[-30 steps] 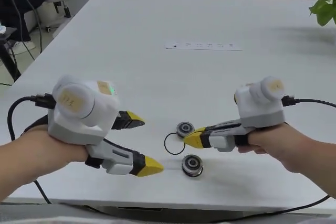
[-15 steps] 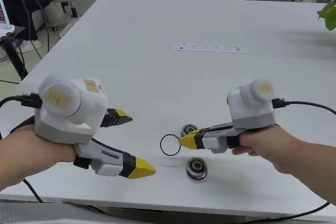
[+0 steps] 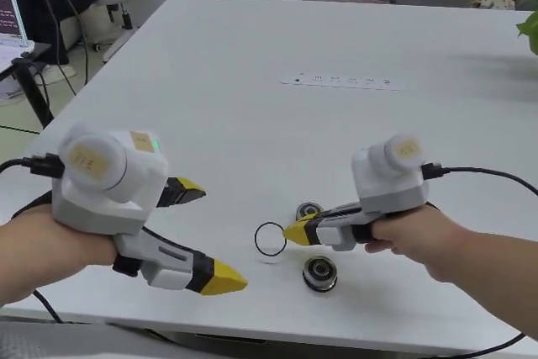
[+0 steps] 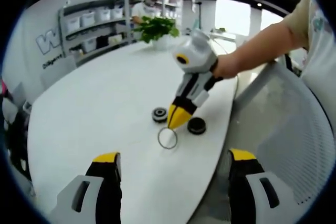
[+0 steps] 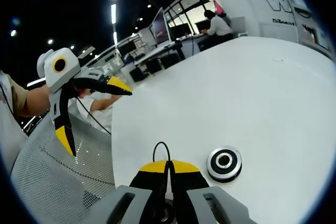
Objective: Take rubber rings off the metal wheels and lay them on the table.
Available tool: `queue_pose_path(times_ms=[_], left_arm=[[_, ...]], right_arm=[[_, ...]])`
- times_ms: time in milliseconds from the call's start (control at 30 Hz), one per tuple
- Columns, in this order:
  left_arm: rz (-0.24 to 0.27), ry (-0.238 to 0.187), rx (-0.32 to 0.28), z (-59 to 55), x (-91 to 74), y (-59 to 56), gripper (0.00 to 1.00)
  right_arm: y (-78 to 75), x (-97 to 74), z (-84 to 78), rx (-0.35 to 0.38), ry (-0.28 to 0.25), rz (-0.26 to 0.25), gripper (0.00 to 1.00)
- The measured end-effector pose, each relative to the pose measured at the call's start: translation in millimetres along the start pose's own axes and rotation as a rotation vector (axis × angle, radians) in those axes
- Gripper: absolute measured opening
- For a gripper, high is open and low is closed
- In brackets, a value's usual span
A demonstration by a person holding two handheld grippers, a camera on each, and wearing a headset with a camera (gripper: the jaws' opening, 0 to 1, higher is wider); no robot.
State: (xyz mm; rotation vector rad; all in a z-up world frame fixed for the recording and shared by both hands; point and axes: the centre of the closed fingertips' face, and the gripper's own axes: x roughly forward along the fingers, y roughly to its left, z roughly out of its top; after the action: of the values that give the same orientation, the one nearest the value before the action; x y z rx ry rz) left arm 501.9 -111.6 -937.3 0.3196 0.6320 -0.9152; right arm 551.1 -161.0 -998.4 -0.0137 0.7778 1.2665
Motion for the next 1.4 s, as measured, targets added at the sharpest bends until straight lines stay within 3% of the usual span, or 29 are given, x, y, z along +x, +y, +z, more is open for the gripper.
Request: queue_pose_path(times_ms=[200, 667, 900, 1400], left_arm=[[0.005, 0.001, -0.001, -0.8, -1.8, 0.6, 0.85], [0.004, 0.007, -0.003, -0.4, -0.2, 1.4, 0.85], [-0.007, 0.01, 0.003, 2.8, 5.1, 2.2, 0.84], [-0.043, 0.015, 0.034, 17.8, 21.3, -1.5, 0.81]], right_arm=[[-1.2, 0.6, -3.2, -0.039, 0.016, -0.011, 0.0], [-9.1, -7.8, -4.0, -0.06, 0.009, -0.031, 0.19], [-11.6, -21.3, 1.4, -0.058, -0.026, -0.037, 0.3], [-8.5, -55.0, 4.7, -0.072, -0.09, -0.039, 0.32]])
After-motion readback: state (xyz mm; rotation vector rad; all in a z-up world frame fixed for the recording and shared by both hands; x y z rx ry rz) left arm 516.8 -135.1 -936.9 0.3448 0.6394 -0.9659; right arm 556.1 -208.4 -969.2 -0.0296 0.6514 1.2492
